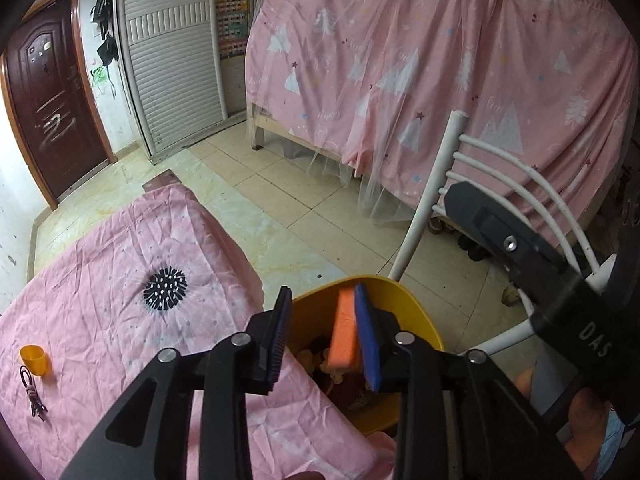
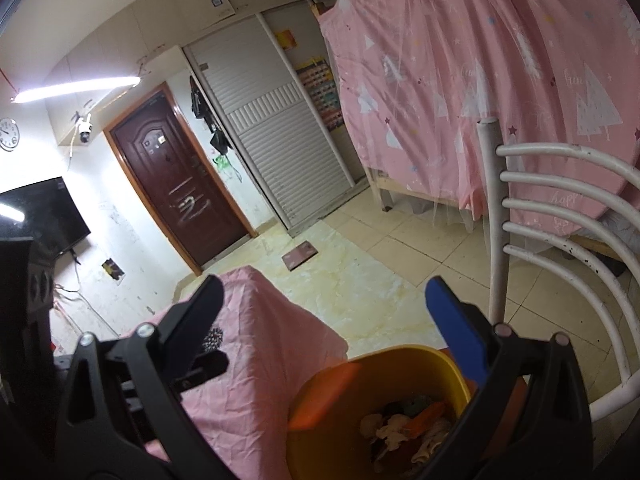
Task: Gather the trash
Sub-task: 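Open both tools over the yellow bin to drop the boxes, then move both open tools back over the black cable and orange cup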
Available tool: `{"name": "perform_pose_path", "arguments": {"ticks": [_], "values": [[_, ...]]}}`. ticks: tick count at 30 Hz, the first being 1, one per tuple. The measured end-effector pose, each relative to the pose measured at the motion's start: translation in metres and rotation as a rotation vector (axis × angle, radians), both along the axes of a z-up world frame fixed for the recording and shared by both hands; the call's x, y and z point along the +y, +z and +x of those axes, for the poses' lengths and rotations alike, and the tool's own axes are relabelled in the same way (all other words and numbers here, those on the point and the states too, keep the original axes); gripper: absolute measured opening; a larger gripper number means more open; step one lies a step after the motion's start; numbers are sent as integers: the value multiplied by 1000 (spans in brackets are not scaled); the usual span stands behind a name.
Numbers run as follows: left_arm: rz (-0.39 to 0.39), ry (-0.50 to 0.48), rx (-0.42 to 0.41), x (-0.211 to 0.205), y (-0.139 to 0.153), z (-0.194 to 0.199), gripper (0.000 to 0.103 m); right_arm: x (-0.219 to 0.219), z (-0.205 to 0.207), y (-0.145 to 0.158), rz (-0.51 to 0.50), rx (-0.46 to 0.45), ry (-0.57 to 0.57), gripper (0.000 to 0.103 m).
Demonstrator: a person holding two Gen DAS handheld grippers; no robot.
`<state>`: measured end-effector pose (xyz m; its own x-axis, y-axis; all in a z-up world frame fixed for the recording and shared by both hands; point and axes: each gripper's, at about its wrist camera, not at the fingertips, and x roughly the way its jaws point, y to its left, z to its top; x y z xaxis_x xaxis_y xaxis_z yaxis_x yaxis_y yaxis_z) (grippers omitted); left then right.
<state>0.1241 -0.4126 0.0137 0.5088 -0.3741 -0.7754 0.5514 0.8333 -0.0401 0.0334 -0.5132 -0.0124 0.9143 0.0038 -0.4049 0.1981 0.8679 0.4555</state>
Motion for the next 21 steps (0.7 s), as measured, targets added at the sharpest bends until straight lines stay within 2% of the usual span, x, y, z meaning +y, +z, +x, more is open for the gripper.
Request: {"name": "perform_pose_path", "arguments": {"ticks": [6, 15, 21], "values": [[21, 18, -24, 9, -1, -3, 48, 1, 1, 0, -1, -2, 2, 97], [25, 60, -52, 33, 0, -2, 51, 9, 5, -1, -14, 11, 16, 97], [33, 133, -79, 72, -1, 1, 53, 24, 13, 0, -29, 20, 50, 97]]}}
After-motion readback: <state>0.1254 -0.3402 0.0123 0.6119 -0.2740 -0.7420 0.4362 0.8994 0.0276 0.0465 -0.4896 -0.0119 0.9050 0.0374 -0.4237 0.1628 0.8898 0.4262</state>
